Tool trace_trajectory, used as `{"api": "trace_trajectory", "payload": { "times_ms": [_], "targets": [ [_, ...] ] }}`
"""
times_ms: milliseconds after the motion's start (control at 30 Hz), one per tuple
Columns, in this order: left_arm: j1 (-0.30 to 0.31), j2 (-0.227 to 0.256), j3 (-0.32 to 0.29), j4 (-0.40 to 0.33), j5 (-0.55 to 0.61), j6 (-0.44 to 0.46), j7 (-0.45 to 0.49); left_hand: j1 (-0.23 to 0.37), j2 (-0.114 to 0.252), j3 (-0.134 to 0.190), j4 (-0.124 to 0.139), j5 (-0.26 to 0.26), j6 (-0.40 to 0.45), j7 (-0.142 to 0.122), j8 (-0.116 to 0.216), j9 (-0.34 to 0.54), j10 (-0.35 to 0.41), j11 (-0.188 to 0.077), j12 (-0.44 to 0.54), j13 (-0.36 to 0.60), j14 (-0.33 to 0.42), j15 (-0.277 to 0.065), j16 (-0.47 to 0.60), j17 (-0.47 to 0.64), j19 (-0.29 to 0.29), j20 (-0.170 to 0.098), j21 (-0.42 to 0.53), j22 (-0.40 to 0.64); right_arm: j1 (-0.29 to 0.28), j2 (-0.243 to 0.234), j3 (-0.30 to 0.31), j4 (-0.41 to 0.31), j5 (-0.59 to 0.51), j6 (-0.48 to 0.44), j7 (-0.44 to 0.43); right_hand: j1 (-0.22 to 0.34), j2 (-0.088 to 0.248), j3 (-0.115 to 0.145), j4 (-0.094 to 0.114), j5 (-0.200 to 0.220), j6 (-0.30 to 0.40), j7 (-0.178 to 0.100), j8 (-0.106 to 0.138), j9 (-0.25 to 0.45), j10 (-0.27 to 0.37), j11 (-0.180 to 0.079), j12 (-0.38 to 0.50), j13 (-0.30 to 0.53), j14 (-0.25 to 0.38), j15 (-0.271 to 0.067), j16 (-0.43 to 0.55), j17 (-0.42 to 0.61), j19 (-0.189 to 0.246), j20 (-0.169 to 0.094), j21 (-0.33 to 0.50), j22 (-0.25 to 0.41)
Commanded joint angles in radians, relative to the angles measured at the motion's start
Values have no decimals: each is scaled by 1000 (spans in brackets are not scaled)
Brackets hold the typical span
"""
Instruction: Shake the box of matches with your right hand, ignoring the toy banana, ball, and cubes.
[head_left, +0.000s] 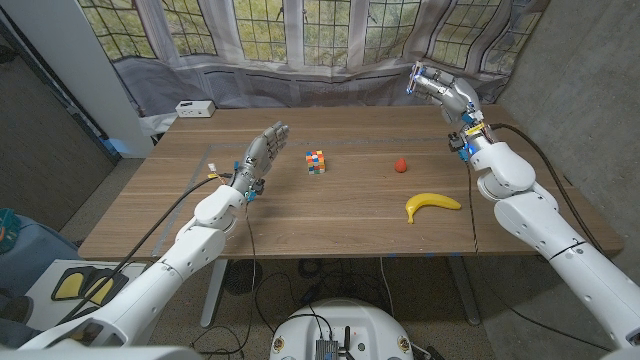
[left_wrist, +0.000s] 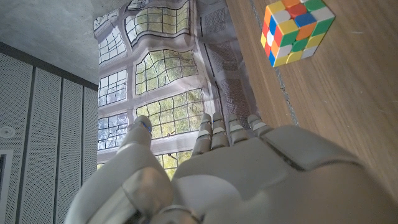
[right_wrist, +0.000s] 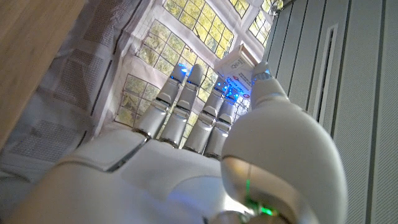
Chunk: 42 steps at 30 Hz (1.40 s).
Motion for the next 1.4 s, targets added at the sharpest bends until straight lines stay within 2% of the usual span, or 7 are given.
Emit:
{"api": "trace_trajectory", "payload": {
  "times_ms": [33, 167, 400, 600, 1067, 1400],
  "targets": [
    [19, 9, -10, -19, 0, -7, 11, 3, -11, 6, 0, -2, 4, -2, 0, 4, 2, -7, -3, 4, -3, 1, 5, 3, 0, 13, 4, 3, 80, -80, -120, -135, -518, -118, -122, 37, 20, 4, 0, 3, 102, -38, 0, 5, -1, -4, 1, 4, -5, -52, 0, 6, -6, 0, -3, 4],
    [25, 12, -14, -24, -1, -8, 14, 2, -12, 7, -1, -2, 6, -2, 0, 4, 2, -8, -3, 4, -3, 1, 5, 3, 0, 13, 4, 3, 108, -86, -169, -169, -694, -174, -151, 36, 21, 4, 2, 3, 103, -40, 0, 5, 0, -5, 2, 4, -2, -52, 1, 6, -6, -1, -3, 4],
    [35, 17, -20, -31, -2, -13, 18, 2, -12, 8, -1, -2, 5, -1, 0, 4, 3, -9, -3, 4, -3, 1, 5, 3, 0, 13, 4, 3, 155, -100, -261, -215, -985, -251, -146, 34, 19, 2, 3, 2, 109, -42, 1, 6, 5, -9, 3, 4, 3, -56, 1, 6, -6, -1, -3, 3],
    [42, 19, -24, -34, -5, -14, 19, 1, -13, 8, -1, -2, 4, -1, 0, 4, 2, -8, -3, 4, -2, 1, 5, 3, -1, 13, 4, 3, 149, -103, -315, -239, -1188, -305, -158, 32, 18, 1, 4, 2, 110, -45, 0, 6, 3, -10, 2, 4, 3, -62, -1, 5, -12, -3, -6, 3],
    [41, 20, -20, -32, -8, -13, 8, 0, -14, 10, -1, -2, 5, -2, 0, 4, 2, -6, -3, 4, -3, 1, 5, 3, -1, 13, 4, 3, 112, -85, -286, -242, -1153, -345, -145, 29, 22, 2, 8, 1, 114, -53, 0, 5, 7, -16, 3, 4, 6, -71, -4, 3, -14, -9, -7, 3],
    [43, 21, -21, -36, -6, -15, 10, -1, -14, 11, -1, -2, 5, -1, 0, 4, 3, -7, -3, 4, -2, 2, 5, 3, -1, 14, 4, 3, 141, -68, -296, -206, -1120, -366, -104, 30, 22, 2, 7, 2, 116, -53, -1, 5, 10, -13, 3, 4, 8, -70, -5, 3, -12, -8, -6, 3]
  ]
}}
